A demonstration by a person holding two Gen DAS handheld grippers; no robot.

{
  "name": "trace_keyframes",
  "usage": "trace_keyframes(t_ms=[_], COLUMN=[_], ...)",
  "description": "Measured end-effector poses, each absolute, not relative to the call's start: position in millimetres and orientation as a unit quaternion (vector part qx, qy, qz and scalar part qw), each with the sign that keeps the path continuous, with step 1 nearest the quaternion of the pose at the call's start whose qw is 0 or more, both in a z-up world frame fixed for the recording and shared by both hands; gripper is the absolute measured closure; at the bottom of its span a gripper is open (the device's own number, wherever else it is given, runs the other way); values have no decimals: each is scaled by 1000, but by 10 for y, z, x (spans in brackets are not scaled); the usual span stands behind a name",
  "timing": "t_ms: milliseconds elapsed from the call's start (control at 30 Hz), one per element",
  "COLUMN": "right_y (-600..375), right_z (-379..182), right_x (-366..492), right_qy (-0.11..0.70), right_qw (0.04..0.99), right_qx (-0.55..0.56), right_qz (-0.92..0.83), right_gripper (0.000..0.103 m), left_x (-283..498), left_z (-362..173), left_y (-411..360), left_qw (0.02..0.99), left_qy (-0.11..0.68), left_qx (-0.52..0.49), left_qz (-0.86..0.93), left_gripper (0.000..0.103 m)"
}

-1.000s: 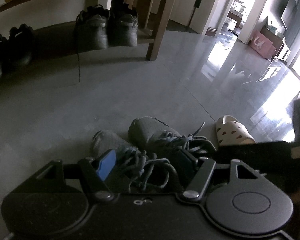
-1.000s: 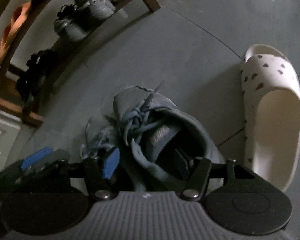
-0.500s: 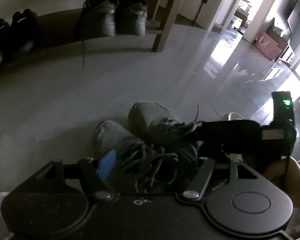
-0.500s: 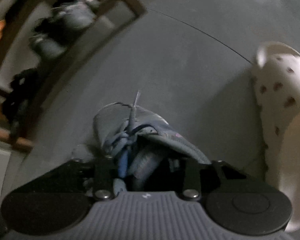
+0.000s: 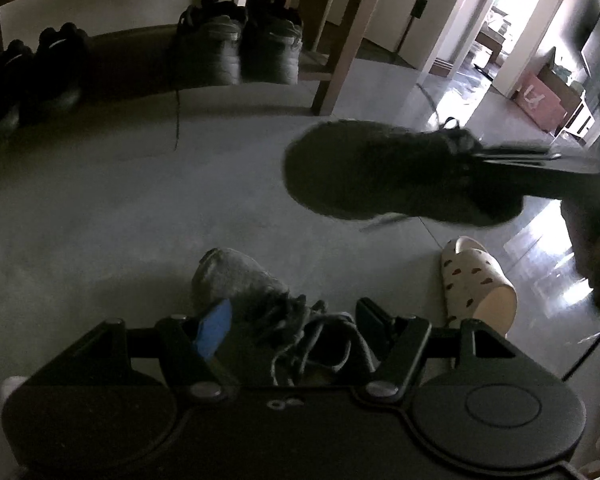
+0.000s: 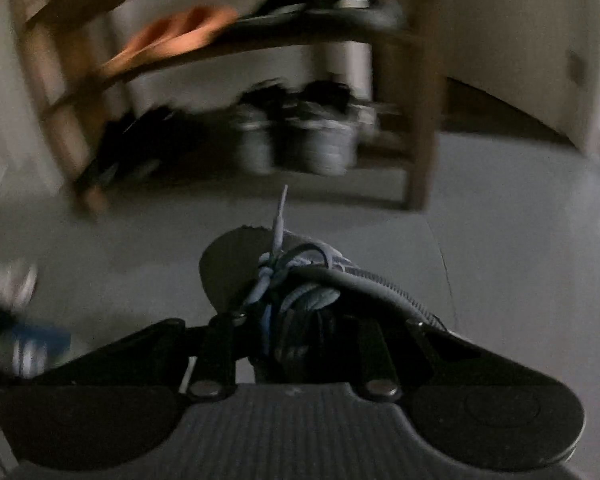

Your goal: Organize scattered shoes

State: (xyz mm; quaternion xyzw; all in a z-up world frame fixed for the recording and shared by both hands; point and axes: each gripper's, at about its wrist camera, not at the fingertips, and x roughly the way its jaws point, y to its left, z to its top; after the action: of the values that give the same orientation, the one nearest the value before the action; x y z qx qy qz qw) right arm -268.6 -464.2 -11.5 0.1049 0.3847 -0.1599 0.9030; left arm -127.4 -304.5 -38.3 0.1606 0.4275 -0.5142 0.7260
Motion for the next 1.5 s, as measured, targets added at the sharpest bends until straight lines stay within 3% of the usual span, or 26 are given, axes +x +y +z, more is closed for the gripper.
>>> trace_keyframes(t_ms=[233, 467, 767, 900, 1000, 1033, 1067, 1133, 1167, 1200, 1500], right_y=[-4598, -4430, -4372, -4352, -4282, -4256, -4256, -4265, -4294, -4323, -4293], right_z=[83, -316, -801, -985, -961, -983, -1025, -1092, -1117, -1099, -576], right_x=[-2880, -2878, -2233, -2069, -1994, -1950, -1916, -1859, -1826, -1825, -2270], right_qy=[517, 652, 687, 668, 651, 649, 653, 659, 662, 659, 579], right_qw=[854, 748, 670, 657, 660, 658, 656, 655, 663, 676, 789], right_qx=[44, -29, -122, -220, -218, -223, -225, -225, -222, -222, -203], right_qz=[-42, 118, 255, 271, 305, 311, 306, 292, 268, 242, 31], right_gripper=[80, 80, 80, 79, 78, 77, 68, 45, 28, 22, 22], left_x=[-1618, -2076, -2314, -2203, -2141, -2131, -2117, -2099, -2091, -2083, -1880], left_z=[-279, -214, -548, -647, -671, -668, -661, -635, -620, -605, -593], left_y=[-3200, -3406, -3512, -3424, -3365, -3360, -3357, -3334, -3320, -3306, -3075], left_qw=[719, 752, 725, 722, 725, 726, 728, 732, 735, 737, 756], left_qy=[477, 468, 537, 560, 563, 562, 560, 554, 551, 547, 544], left_qx=[128, 102, 138, 128, 125, 125, 123, 120, 118, 116, 121], left_qz=[-489, -453, -408, -386, -376, -376, -376, -377, -378, -379, -343], left_gripper=[34, 34, 34, 34, 34, 34, 34, 34, 34, 34, 34])
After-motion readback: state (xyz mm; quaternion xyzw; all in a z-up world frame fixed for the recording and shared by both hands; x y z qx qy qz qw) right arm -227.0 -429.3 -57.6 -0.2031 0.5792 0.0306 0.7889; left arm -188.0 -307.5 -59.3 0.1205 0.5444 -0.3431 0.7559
